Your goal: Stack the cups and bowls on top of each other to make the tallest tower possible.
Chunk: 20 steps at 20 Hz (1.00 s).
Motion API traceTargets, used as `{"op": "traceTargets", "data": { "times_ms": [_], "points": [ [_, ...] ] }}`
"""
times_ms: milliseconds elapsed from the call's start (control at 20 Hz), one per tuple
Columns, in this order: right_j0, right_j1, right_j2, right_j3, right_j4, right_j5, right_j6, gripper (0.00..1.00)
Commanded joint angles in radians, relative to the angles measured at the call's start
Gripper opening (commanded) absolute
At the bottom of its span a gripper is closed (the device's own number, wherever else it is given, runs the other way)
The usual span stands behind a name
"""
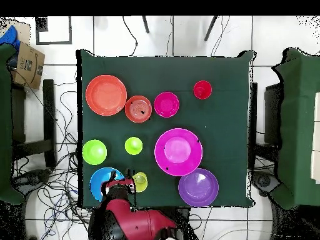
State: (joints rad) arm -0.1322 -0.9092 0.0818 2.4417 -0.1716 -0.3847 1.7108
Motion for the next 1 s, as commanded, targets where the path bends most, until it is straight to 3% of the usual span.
{"op": "traceTargets", "data": {
  "times_ms": [50, 250, 400, 600, 1000],
  "points": [
    [0.046, 0.201, -0.075, -0.134, -0.032, -0.033, 0.074, 1.00],
    [0.089, 0.197, -0.161, -0.133, 0.042, -0.018, 0.095, 1.00],
    [0.119, 0.187, -0.223, -0.150, 0.051, -0.039, 0.087, 1.00],
    [0.113, 0.188, -0.223, -0.171, 0.039, 0.001, 0.105, 1.00],
    [0.170, 0.261, -0.291, -0.140, 0.178, -0.056, 0.216, 1.00]
  ]
}}
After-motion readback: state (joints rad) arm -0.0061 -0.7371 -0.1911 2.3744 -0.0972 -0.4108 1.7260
